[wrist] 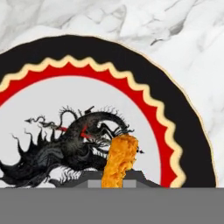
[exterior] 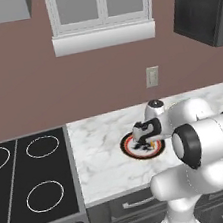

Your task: Place the shrimp on the plate and place the potato on the same plate.

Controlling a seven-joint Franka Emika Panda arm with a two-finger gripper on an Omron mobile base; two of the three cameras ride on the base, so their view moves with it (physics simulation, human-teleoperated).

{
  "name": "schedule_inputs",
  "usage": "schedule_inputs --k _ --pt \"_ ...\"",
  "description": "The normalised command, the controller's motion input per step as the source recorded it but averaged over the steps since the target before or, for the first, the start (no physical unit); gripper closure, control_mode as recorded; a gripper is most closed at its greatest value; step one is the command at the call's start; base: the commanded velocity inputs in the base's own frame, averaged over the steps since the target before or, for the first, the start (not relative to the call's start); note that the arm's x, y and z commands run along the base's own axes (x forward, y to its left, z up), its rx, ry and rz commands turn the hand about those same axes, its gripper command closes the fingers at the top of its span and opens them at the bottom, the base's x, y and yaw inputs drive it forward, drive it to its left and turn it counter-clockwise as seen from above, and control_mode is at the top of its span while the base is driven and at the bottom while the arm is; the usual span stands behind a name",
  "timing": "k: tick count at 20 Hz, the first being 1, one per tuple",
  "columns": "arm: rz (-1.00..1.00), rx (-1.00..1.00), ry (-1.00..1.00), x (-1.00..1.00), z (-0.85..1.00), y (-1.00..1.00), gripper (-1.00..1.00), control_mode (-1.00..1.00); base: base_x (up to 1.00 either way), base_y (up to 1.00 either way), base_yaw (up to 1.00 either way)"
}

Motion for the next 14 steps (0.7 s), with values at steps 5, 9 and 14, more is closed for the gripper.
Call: schedule_inputs --k 5,9,14 --pt "0.0 0.0 0.0 0.03 -0.17 0.0 1.0 -1.0 0.0 0.0 0.0" --pt "0.0 0.0 0.0 0.04 -0.06 0.0 1.0 -1.0 0.0 0.0 0.0" --pt "0.0 0.0 0.0 0.0 0.0 0.0 -1.0 -1.0 0.0 0.0 0.0"
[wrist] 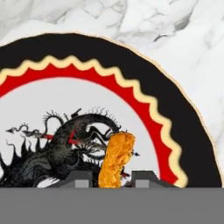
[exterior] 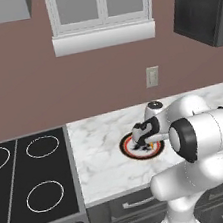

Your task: Place the shrimp on the plate and place the potato on the same plate.

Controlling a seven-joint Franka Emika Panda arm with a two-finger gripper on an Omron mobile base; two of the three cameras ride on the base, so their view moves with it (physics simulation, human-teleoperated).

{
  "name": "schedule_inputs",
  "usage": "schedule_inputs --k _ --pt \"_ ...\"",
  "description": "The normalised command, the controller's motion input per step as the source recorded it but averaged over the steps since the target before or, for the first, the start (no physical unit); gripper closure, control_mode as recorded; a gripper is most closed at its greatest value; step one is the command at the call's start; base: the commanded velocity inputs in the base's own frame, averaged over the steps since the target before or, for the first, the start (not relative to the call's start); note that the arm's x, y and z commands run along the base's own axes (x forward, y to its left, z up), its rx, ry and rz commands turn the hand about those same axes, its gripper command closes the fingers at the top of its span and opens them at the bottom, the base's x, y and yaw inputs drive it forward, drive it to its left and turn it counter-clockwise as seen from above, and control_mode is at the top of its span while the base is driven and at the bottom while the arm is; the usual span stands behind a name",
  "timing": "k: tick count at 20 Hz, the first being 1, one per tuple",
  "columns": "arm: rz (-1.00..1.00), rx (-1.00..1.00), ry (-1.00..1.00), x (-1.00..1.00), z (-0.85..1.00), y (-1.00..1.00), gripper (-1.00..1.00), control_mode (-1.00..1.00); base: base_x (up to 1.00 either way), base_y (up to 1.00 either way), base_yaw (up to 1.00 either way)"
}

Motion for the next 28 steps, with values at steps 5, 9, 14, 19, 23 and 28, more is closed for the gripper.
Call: schedule_inputs --k 5,9,14,19,23,28 --pt "0.0 0.0 0.0 0.0 0.0 0.0 -1.0 -1.0 0.0 0.0 0.0" --pt "0.0 0.0 0.0 0.0 0.0 0.0 -1.0 -1.0 0.0 0.0 0.0" --pt "0.0 0.0 0.0 0.05 0.01 0.0 -1.0 -1.0 0.0 0.0 0.0" --pt "0.0 -0.01 0.0 0.01 0.35 0.0 -1.0 -1.0 0.0 0.0 0.0" --pt "0.0 -0.02 0.0 -0.02 0.57 -0.06 -1.0 -1.0 0.0 0.0 0.0" --pt "0.0 0.0 0.0 0.0 0.6 -0.15 -1.0 -1.0 0.0 0.0 0.0"
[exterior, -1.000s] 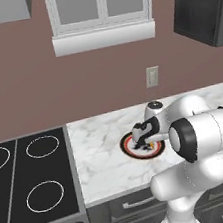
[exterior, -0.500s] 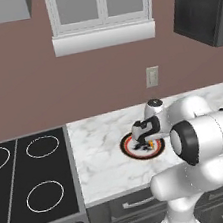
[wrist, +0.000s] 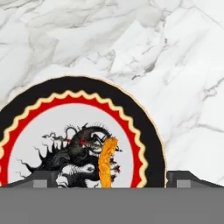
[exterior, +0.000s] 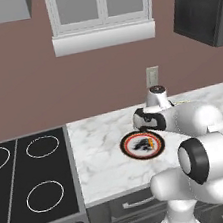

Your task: Place the shrimp on the plate and place the potato on the same plate.

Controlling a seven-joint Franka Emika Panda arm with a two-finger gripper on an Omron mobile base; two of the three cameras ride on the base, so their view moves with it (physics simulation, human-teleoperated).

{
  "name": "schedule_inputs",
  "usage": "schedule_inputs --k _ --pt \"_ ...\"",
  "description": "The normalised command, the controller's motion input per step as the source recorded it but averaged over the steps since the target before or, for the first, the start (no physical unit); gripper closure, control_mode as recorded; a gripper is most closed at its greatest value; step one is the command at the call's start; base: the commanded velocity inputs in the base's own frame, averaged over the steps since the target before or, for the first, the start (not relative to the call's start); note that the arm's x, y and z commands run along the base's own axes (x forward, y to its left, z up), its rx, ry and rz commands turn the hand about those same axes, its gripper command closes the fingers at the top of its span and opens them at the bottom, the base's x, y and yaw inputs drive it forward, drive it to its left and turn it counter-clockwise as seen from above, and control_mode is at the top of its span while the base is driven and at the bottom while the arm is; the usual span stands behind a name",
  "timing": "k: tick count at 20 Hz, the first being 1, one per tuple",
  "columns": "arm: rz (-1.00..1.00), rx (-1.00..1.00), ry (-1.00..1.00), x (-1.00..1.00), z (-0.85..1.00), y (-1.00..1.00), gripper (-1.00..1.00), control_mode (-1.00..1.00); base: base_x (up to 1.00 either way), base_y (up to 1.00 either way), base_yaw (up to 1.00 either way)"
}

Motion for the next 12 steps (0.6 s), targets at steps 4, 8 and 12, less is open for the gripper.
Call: schedule_inputs --k 4,8,12 --pt "0.0 0.0 0.0 0.01 0.66 -0.17 -1.0 -1.0 0.0 0.0 0.0" --pt "0.0 0.0 0.0 0.01 0.67 -0.21 -1.0 -1.0 0.0 0.0 0.0" --pt "0.0 0.0 0.0 0.0 0.57 -0.27 -1.0 -1.0 0.0 0.0 0.0"
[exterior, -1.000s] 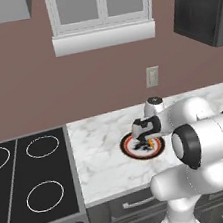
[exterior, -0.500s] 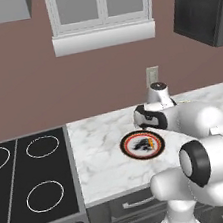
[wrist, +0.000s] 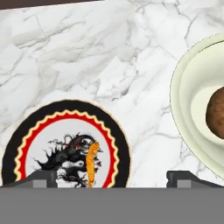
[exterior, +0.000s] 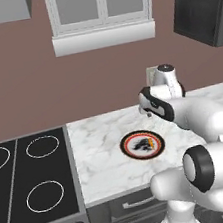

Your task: Place the shrimp on the plate and place the potato on the same plate.

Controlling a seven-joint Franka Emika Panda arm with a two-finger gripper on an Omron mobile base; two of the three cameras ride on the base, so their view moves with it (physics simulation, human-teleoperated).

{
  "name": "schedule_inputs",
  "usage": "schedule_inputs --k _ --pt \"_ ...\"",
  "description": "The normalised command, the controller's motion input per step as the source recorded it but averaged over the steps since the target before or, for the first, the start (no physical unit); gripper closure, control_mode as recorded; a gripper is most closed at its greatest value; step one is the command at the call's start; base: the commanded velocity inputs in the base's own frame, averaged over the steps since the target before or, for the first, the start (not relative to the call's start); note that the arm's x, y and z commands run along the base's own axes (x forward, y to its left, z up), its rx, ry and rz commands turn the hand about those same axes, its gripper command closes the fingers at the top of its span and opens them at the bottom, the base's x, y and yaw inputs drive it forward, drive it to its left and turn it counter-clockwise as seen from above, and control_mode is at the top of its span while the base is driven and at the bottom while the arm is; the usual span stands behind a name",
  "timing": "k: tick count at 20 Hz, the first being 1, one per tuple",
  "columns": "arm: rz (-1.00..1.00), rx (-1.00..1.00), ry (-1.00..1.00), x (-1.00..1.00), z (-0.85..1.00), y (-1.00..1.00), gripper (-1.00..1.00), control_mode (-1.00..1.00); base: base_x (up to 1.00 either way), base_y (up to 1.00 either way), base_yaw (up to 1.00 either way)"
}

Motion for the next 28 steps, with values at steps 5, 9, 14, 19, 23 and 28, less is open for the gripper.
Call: schedule_inputs --k 5,9,14,19,23,28 --pt "0.0 0.0 0.0 0.0 0.35 -0.37 -1.0 -1.0 0.0 0.0 0.0" --pt "0.0 0.0 0.0 0.0 0.27 -0.49 -1.0 -1.0 0.0 0.0 0.0" --pt "0.0 0.01 0.0 0.0 0.21 -0.47 -1.0 -1.0 0.0 0.0 0.0" --pt "0.0 0.01 0.0 0.0 0.08 -0.37 -1.0 -1.0 0.0 0.0 0.0" --pt "0.0 0.01 0.0 0.0 0.01 -0.27 -1.0 -1.0 0.0 0.0 0.0" --pt "0.0 0.01 0.0 0.0 0.0 -0.17 -1.0 -1.0 0.0 0.0 0.0"
